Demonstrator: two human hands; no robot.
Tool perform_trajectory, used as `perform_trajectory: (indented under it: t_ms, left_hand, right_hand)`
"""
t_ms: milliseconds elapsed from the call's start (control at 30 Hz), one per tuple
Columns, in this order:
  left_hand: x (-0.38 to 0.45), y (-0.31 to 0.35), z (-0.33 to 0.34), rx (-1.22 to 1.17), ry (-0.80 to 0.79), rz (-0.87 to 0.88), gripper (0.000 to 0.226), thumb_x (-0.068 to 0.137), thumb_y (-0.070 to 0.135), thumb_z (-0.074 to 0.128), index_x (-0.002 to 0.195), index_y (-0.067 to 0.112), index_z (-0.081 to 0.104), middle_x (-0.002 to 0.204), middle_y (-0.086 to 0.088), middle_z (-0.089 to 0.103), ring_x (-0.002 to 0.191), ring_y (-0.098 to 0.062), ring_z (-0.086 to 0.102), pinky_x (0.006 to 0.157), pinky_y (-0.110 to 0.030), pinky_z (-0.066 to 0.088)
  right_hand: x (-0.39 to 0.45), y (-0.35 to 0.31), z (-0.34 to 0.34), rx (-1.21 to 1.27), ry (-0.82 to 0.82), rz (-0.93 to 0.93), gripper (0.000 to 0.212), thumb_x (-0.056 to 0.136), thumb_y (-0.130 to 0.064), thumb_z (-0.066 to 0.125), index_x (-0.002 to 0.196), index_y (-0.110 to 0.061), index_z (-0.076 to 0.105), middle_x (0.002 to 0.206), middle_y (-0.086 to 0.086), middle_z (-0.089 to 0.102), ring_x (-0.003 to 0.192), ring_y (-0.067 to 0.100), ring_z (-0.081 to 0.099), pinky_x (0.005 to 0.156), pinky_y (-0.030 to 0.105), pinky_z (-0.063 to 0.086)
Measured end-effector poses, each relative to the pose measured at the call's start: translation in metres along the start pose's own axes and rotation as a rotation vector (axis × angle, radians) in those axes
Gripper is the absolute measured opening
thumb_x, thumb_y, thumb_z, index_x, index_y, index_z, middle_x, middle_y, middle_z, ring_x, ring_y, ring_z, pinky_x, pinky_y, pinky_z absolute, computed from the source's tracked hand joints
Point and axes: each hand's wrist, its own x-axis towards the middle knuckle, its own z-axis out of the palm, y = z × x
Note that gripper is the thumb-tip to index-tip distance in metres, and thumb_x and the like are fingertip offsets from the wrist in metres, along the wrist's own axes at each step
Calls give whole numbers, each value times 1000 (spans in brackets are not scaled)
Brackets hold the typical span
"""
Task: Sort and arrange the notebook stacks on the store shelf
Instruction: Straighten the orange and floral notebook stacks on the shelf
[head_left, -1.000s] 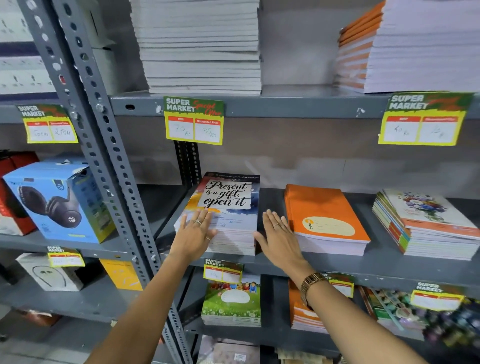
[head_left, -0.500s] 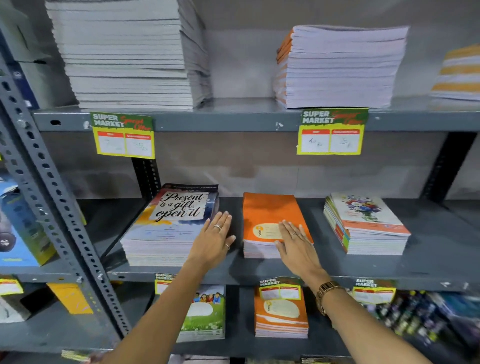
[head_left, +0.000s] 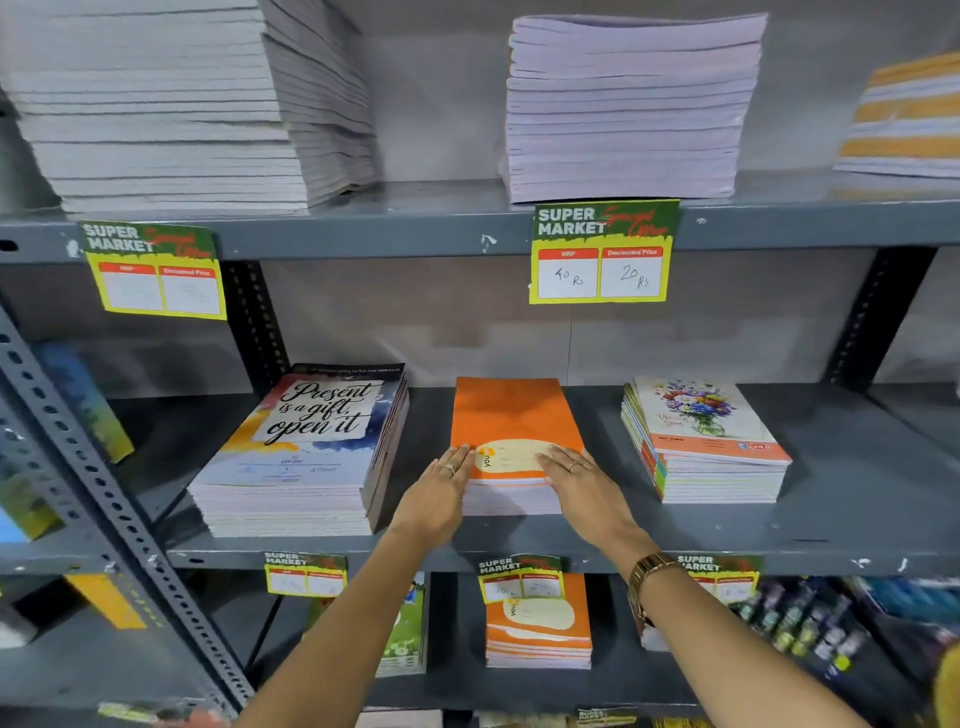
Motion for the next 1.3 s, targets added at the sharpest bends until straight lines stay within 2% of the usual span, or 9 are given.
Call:
perform_trajectory:
  t_ms: [133,300,600,933,1067,1167,1233,1300]
  left_hand:
    - [2,1,0,-36,9,-25,62,93,3,34,149,14,9,160,0,7,147,-14,6,121,-33,18]
    - [3,0,1,-40,-11,-50,53,100,18,31,149,17,11,160,3,9,147,-12,6,118,-36,25]
    - [3,2,3,-28,0,-77,59,97,4,35,149,21,13,160,5,9,146,-11,11,111,-34,36]
    - [4,4,6,-54,-6,-122,66,94,-2,37,148,24,12,160,5,7,144,-17,22,111,-37,35]
    - [5,4,5,-63,-9,-105,62,95,1,38,148,23,13,160,4,8,145,-17,20,111,-37,34]
    - [3,3,5,-63,-3,-92,59,97,8,38,148,22,13,160,3,8,145,-18,21,110,-38,36]
    - [2,2,6,-48,-13,-65,56,99,16,35,149,20,9,160,-1,3,146,-21,14,114,-38,29]
    - [1,1,8,16,8,-24,57,100,26,30,149,14,4,160,-8,-2,147,-25,2,120,-38,8]
  right_hand:
    - [1,1,1,29,-1,-1,43,102,-18,33,145,-19,30,155,1,28,144,15,19,119,29,13]
    - [-3,0,6,41,3,3,45,102,-28,31,146,-19,27,156,1,26,145,15,17,119,29,9]
    - [-3,1,14,-21,16,0,45,101,-25,36,145,-19,29,154,2,31,144,18,22,119,32,14]
    - [-4,-1,16,-52,23,19,47,99,-26,41,145,-22,31,153,0,33,143,17,24,117,31,19]
    - [-5,0,11,-51,25,11,47,100,-24,38,146,-22,27,154,-2,29,144,15,21,117,29,16]
    - [-9,-1,7,-77,-6,11,50,102,-25,34,149,-16,17,158,2,19,146,16,12,116,27,4]
    - [-12,-2,5,-111,-29,39,56,102,-29,32,149,-10,8,159,7,8,147,19,3,113,27,-6]
    - [-18,2,4,-125,-4,96,60,101,-33,30,149,-7,4,160,9,2,147,21,-2,111,28,-11]
